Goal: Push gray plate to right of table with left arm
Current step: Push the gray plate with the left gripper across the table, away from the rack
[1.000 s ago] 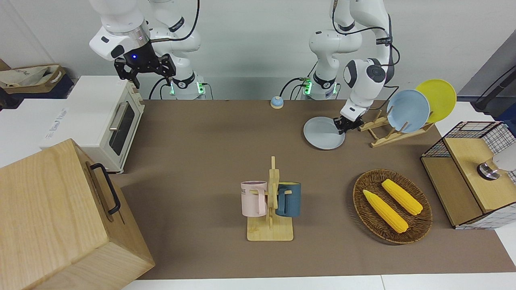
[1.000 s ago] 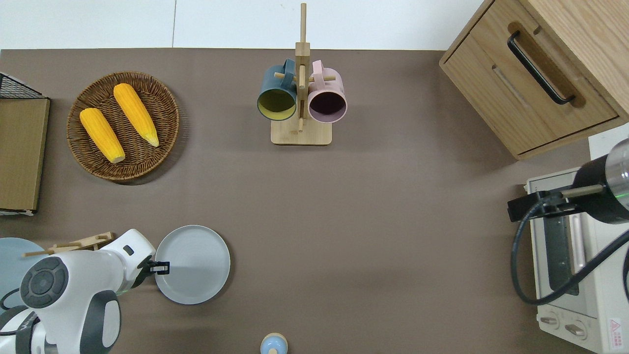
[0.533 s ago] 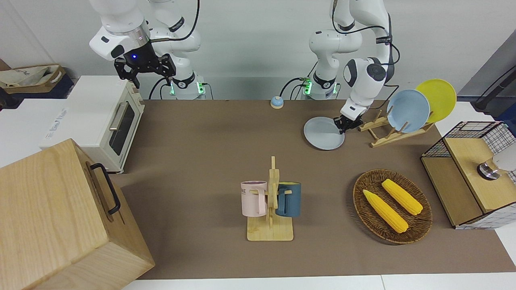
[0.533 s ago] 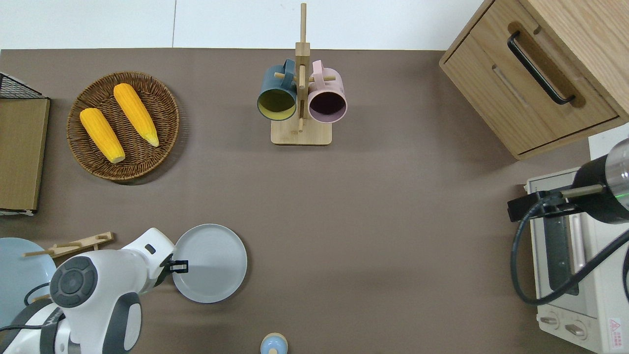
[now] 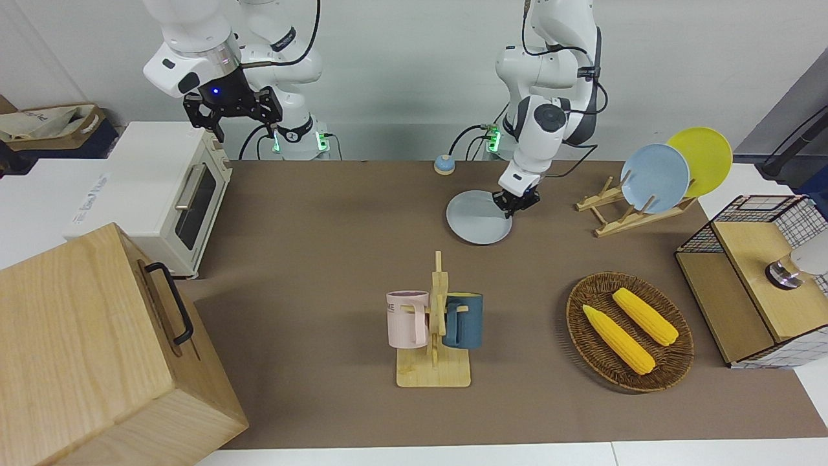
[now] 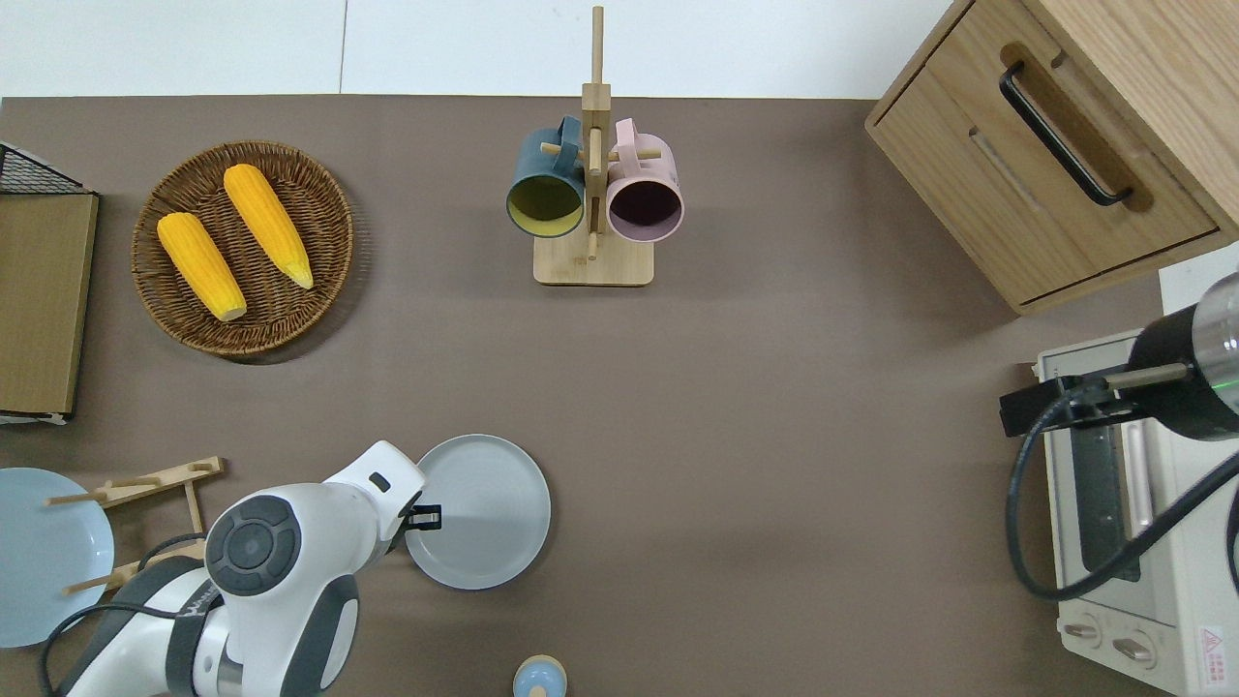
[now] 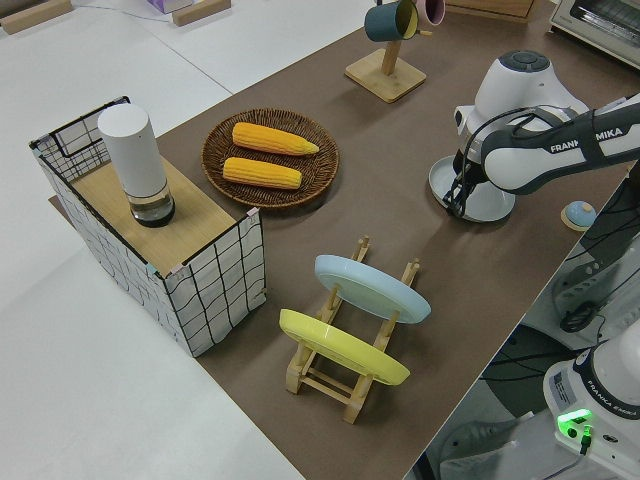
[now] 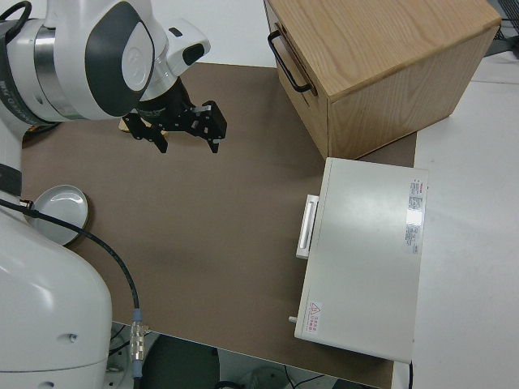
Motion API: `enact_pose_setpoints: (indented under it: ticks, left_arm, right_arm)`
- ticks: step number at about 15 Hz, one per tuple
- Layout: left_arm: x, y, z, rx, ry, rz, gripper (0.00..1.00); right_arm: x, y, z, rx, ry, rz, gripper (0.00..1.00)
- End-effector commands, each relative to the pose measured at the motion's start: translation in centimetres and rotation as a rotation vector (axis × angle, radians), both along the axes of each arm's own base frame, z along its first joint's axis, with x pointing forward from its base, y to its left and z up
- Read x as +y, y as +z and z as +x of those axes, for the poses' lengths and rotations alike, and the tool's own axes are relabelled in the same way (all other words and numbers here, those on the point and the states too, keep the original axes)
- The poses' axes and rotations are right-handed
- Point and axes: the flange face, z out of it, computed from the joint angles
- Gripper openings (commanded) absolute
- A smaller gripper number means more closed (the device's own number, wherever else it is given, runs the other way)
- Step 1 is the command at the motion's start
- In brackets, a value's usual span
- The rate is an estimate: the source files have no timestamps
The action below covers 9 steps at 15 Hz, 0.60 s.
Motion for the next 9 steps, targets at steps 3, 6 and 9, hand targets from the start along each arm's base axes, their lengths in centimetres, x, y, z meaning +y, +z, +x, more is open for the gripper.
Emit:
enact_pose_setpoints:
  ticks: [3,6,9]
  left_arm:
    - [-5.7,-1.5,0.9,0.008,0.01,-0.051,0.0]
    - [-8.5,-1.3,0.8,-0.001,0.024,-0.08,0.0]
    - [-11.8,-1.0,0.5,-0.008,0.033,-0.089,0.0]
  right_arm:
    - [-0.1,0.4,-0.3,0.004,-0.014,0.002,0.983]
    - [-0.1,0.4,-0.3,0.004,-0.015,0.001,0.983]
    - [-0.1,0.4,-0.3,0.004,-0.014,0.002,0.983]
